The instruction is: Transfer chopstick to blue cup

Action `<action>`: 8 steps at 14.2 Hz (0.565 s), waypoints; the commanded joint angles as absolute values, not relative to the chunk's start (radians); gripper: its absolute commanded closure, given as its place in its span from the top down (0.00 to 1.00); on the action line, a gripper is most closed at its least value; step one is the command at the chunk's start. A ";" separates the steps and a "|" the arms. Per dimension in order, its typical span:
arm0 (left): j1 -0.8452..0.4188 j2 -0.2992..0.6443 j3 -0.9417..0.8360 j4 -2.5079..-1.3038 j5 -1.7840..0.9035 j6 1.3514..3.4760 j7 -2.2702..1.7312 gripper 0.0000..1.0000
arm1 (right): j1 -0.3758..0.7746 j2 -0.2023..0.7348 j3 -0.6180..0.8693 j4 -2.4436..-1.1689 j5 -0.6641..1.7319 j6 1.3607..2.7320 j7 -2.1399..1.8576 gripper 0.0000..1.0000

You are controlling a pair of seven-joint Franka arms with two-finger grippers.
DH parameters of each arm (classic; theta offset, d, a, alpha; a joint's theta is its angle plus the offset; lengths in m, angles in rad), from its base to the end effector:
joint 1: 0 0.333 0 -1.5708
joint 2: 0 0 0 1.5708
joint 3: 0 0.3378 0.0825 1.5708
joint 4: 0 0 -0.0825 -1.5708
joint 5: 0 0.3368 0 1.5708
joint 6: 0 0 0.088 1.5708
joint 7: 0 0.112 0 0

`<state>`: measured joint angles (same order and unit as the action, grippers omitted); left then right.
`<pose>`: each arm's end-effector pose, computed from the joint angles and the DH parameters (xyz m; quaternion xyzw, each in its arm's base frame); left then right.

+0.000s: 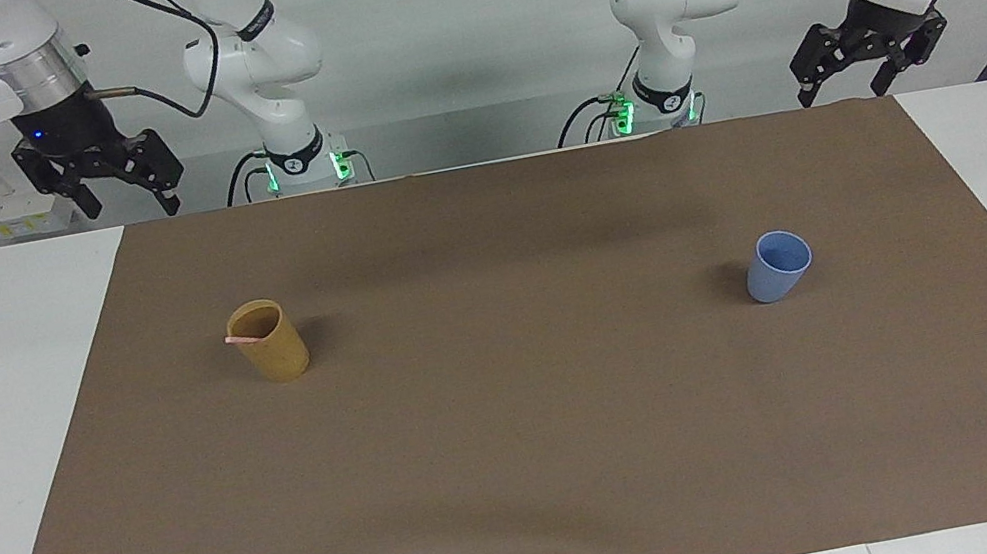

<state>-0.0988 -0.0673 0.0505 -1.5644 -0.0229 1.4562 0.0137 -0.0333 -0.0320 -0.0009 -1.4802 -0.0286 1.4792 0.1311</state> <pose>0.4721 -0.0245 0.6672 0.9992 -0.0322 -0.0207 0.0127 0.4869 -0.0201 0.6872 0.9962 -0.0841 0.0162 0.0134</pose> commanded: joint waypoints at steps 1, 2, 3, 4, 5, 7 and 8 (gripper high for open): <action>-0.100 -0.071 0.054 -1.559 -0.018 1.442 0.021 1.00 | -0.044 -0.058 0.003 -1.511 -0.014 1.480 0.140 1.00; -0.100 -0.071 0.054 -1.559 -0.018 1.442 0.021 1.00 | -0.044 -0.057 0.003 -1.509 -0.015 1.480 0.135 1.00; -0.100 -0.071 0.054 -1.559 -0.018 1.442 0.021 1.00 | -0.043 -0.057 0.003 -1.508 -0.014 1.479 0.137 1.00; -0.100 -0.071 0.054 -1.559 -0.018 1.442 0.021 1.00 | -0.038 -0.055 0.003 -1.505 -0.015 1.479 0.135 1.00; -0.098 -0.071 0.054 -1.559 -0.018 1.442 0.021 1.00 | -0.037 -0.055 0.005 -1.503 -0.015 1.474 0.130 1.00; -0.100 -0.071 0.054 -1.559 -0.018 1.442 0.021 1.00 | -0.037 -0.055 0.005 -1.503 -0.015 1.473 0.129 1.00; -0.100 -0.071 0.054 -1.559 -0.018 1.442 0.021 1.00 | -0.037 -0.055 0.005 -1.503 -0.015 1.473 0.130 1.00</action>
<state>-0.0988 -0.0673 0.0505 -1.5644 -0.0229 1.4562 0.0137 -0.0321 -0.0328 0.0022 -1.4813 -0.0286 1.4788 0.1311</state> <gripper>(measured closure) 0.000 0.000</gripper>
